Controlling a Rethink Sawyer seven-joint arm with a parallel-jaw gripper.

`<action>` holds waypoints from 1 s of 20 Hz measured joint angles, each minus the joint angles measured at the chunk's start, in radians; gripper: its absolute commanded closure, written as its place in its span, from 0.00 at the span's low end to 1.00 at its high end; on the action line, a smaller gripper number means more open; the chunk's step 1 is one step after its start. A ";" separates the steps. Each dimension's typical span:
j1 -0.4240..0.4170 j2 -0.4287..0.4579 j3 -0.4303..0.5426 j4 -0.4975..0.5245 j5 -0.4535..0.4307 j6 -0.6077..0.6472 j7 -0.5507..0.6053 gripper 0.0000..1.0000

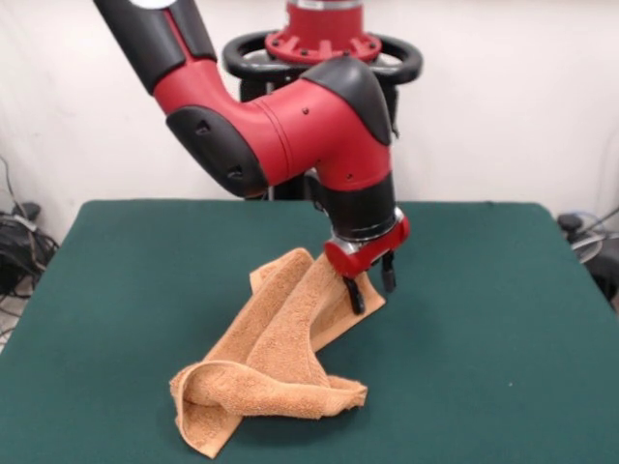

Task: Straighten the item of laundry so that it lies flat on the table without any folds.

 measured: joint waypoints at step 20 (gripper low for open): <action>0.093 -0.032 -0.049 -0.036 -0.013 0.074 0.000 0.00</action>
